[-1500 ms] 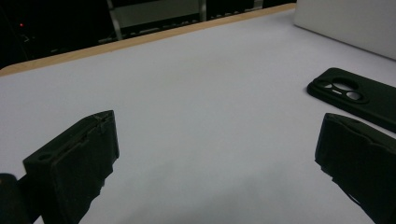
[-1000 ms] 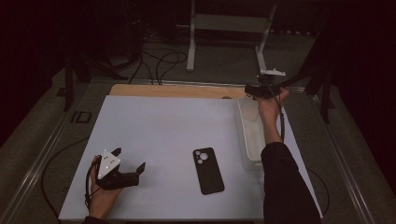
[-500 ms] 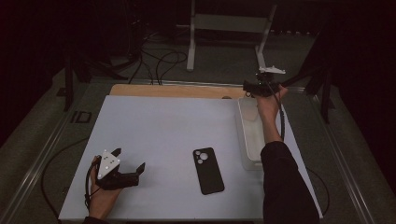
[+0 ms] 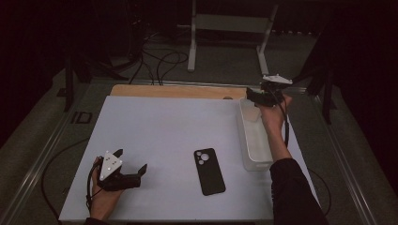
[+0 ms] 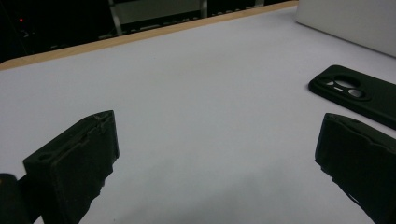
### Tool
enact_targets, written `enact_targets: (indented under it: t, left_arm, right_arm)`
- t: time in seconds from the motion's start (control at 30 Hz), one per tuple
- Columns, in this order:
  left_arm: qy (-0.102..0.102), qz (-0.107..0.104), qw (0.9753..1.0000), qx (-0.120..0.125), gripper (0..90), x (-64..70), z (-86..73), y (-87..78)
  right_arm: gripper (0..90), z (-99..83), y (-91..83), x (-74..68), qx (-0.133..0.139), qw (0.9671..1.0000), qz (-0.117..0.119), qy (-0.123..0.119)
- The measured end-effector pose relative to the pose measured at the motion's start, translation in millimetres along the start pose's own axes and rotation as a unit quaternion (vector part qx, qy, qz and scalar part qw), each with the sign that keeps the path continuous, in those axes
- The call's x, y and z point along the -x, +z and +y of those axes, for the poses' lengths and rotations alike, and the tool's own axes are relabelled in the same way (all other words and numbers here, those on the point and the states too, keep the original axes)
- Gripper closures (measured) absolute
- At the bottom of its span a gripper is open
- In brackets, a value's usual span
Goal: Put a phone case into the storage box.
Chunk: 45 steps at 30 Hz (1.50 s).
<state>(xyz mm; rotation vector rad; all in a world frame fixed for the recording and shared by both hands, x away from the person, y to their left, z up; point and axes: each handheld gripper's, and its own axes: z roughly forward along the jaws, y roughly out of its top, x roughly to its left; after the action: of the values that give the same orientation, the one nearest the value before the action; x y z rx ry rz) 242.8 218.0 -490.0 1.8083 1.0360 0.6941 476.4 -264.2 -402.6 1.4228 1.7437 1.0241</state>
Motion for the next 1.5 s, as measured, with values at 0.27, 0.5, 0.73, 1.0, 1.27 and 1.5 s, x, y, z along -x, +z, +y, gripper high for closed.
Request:
enact_targets:
  t: [0.27,0.5,0.73,1.0,1.27,1.5]
  left_arm:
    - [0.001,-0.001,1.0,0.0,0.2,0.7,0.2,0.1]
    - [0.003,-0.002,1.0,-0.001,0.3,2.1,0.3,1.1]
    - [0.001,-0.001,1.0,-0.001,0.3,1.4,0.0,1.0]
    - [0.002,-0.002,1.0,-0.003,0.2,1.4,-0.1,1.4]
    - [0.0,-0.001,1.0,-0.002,0.2,0.4,-0.3,0.6]
    - [0.003,-0.003,1.0,-0.004,0.3,2.5,-0.1,1.2]
  right_arm:
    - [67.5,-19.7,-16.1,2.0,-0.027,0.9994,-0.011,-0.017]
    - [89.8,-30.0,-13.0,13.5,-0.047,0.9982,-0.034,-0.015]
    - [89.8,-33.0,3.2,22.6,-0.057,0.9973,-0.046,-0.004]
    - [86.9,-28.3,14.7,23.3,-0.055,0.9976,-0.042,0.0]
    - [79.5,-21.9,14.8,18.5,-0.056,0.9981,-0.027,-0.005]
    - [51.3,-27.0,-1.5,12.2,-0.047,0.9987,0.021,0.002]
